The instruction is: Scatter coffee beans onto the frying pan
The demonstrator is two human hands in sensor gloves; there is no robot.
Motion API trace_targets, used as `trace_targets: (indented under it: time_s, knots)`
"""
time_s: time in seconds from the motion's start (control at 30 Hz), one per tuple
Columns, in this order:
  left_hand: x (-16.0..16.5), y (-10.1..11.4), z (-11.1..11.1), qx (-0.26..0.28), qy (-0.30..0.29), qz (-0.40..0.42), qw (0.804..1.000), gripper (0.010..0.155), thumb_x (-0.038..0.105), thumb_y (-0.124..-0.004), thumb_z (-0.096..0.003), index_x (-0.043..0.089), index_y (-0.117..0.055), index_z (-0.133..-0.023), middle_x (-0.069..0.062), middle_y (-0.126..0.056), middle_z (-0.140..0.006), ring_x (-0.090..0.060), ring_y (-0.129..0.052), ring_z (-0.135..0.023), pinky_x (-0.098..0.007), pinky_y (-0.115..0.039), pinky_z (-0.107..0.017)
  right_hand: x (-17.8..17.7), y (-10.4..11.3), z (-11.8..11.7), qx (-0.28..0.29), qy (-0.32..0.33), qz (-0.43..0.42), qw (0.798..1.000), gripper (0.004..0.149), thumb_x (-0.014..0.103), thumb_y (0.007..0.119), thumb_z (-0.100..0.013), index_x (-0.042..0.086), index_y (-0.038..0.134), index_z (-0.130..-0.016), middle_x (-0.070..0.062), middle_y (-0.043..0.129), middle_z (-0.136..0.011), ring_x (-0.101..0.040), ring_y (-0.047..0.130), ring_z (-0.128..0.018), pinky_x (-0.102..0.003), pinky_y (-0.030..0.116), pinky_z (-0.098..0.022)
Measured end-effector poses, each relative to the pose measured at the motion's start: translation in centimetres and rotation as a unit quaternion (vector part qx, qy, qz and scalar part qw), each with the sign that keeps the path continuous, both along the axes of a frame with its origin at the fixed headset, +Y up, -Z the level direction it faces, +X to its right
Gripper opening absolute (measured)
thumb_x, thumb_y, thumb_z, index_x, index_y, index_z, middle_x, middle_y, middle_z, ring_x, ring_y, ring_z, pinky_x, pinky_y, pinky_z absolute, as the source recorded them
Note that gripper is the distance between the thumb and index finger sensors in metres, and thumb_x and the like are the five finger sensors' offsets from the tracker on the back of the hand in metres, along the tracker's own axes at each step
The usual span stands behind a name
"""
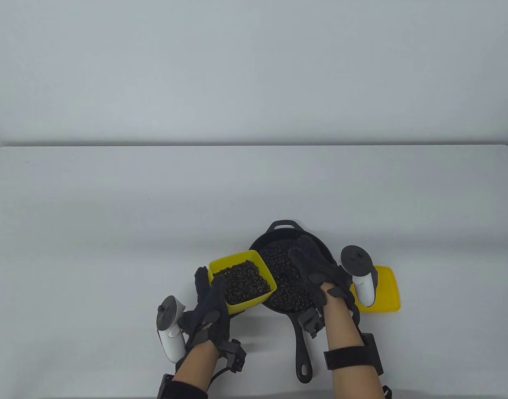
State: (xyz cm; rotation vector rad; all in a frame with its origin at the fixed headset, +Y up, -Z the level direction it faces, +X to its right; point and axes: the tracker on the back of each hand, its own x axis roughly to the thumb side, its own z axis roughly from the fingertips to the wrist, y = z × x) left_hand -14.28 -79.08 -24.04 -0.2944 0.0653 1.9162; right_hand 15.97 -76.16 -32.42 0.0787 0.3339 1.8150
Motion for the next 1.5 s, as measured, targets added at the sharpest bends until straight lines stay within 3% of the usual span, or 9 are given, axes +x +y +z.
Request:
trace_targets:
  time_s: [0.23, 0.43, 0.57, 0.67, 0.77, 0.87, 1.07, 1.4, 1.5]
  knots:
    - [0.1, 0.0, 0.0, 0.001, -0.005, -0.007, 1.000, 0.081, 0.064, -0.056, -0.0590, 0.033, 0.005, -0.103, -0.024, -0.029, -0.103, -0.047, -0.064, -0.089, -0.048, -0.070, -0.065, -1.5, 2.7, 0.3, 0.061, 0.021, 0.081, 0.995, 0.091, 0.067, 0.060, -0.063, -0.007, 0.034, -0.111, -0.041, 0.028, -0.104, -0.072, 0.042, -0.084, -0.059, 0.073, -0.050]
    - [0.4, 0.1, 0.0, 0.008, -0.018, -0.024, 1.000, 0.081, 0.063, -0.057, -0.0594, 0.033, 0.005, -0.103, -0.024, -0.029, -0.103, -0.048, -0.063, -0.089, -0.049, -0.070, -0.065, -5.4, 8.0, 1.6, 0.175, 0.071, 0.143, 0.972, 0.056, 0.040, 0.074, -0.061, -0.001, 0.068, -0.098, -0.030, 0.070, -0.094, -0.052, 0.087, -0.071, -0.042, 0.086, -0.044]
    - [1.2, 0.7, 0.1, 0.024, -0.042, -0.038, 0.998, 0.081, 0.063, -0.057, -0.0596, 0.032, 0.004, -0.104, -0.025, -0.031, -0.103, -0.048, -0.065, -0.088, -0.049, -0.071, -0.063, -8.9, 8.6, 2.2, 0.150, 0.222, 0.247, 0.931, 0.053, 0.021, 0.084, -0.053, -0.003, 0.069, -0.098, -0.033, 0.070, -0.094, -0.051, 0.091, -0.070, -0.036, 0.089, -0.045]
    - [2.2, 1.1, 0.3, 0.039, -0.064, -0.043, 0.996, 0.081, 0.063, -0.058, -0.0596, 0.032, 0.003, -0.104, -0.025, -0.031, -0.103, -0.048, -0.065, -0.087, -0.049, -0.071, -0.062, -10.8, 7.4, 2.4, 0.135, 0.245, 0.364, 0.889, 0.066, 0.027, 0.091, -0.049, -0.004, 0.065, -0.101, -0.035, 0.066, -0.095, -0.047, 0.091, -0.067, -0.033, 0.090, -0.042]
    - [2.8, 1.1, 0.6, 0.040, -0.079, -0.090, 0.992, 0.081, 0.062, -0.057, -0.0600, 0.030, 0.003, -0.104, -0.027, -0.031, -0.102, -0.049, -0.065, -0.086, -0.049, -0.071, -0.062, -11.9, 6.3, 2.5, 0.134, 0.252, 0.406, 0.868, 0.057, 0.023, 0.089, -0.050, 0.000, 0.070, -0.098, -0.029, 0.073, -0.089, -0.038, 0.096, -0.057, -0.027, 0.093, -0.034]
    - [2.8, 0.8, 0.5, 0.030, -0.082, -0.046, 0.995, 0.081, 0.063, -0.057, -0.0597, 0.031, 0.003, -0.104, -0.026, -0.032, -0.102, -0.049, -0.066, -0.086, -0.049, -0.072, -0.062, -11.3, 6.4, 2.3, 0.147, 0.216, 0.362, 0.895, 0.039, 0.019, 0.085, -0.051, 0.008, 0.080, -0.088, -0.023, 0.081, -0.083, -0.035, 0.100, -0.050, -0.024, 0.094, -0.030]
    - [2.1, 0.5, 0.3, 0.022, -0.064, -0.030, 0.997, 0.081, 0.063, -0.057, -0.0592, 0.032, 0.003, -0.104, -0.025, -0.032, -0.103, -0.048, -0.066, -0.087, -0.048, -0.071, -0.064, -8.2, 7.0, 1.7, 0.153, 0.116, 0.180, 0.965, 0.038, 0.019, 0.084, -0.052, 0.008, 0.081, -0.088, -0.023, 0.081, -0.083, -0.035, 0.100, -0.051, -0.023, 0.094, -0.031]
    - [0.3, 0.1, 0.0, 0.011, -0.014, -0.026, 1.000, 0.081, 0.063, -0.056, -0.0592, 0.032, 0.004, -0.104, -0.025, -0.031, -0.103, -0.047, -0.064, -0.088, -0.048, -0.070, -0.065, -2.7, 6.0, 0.8, 0.130, -0.016, 0.135, 0.982, 0.037, 0.019, 0.083, -0.052, 0.007, 0.080, -0.087, -0.024, 0.081, -0.082, -0.035, 0.100, -0.050, -0.023, 0.094, -0.030]
    - [0.1, 0.0, -0.1, 0.007, -0.003, -0.022, 1.000, 0.081, 0.063, -0.056, -0.0593, 0.032, 0.004, -0.104, -0.025, -0.030, -0.103, -0.048, -0.064, -0.088, -0.048, -0.070, -0.065, -1.7, 5.1, 0.6, 0.108, -0.036, 0.114, 0.987, 0.038, 0.013, 0.071, -0.054, 0.006, 0.075, -0.091, -0.025, 0.075, -0.087, -0.043, 0.092, -0.059, -0.032, 0.090, -0.035]
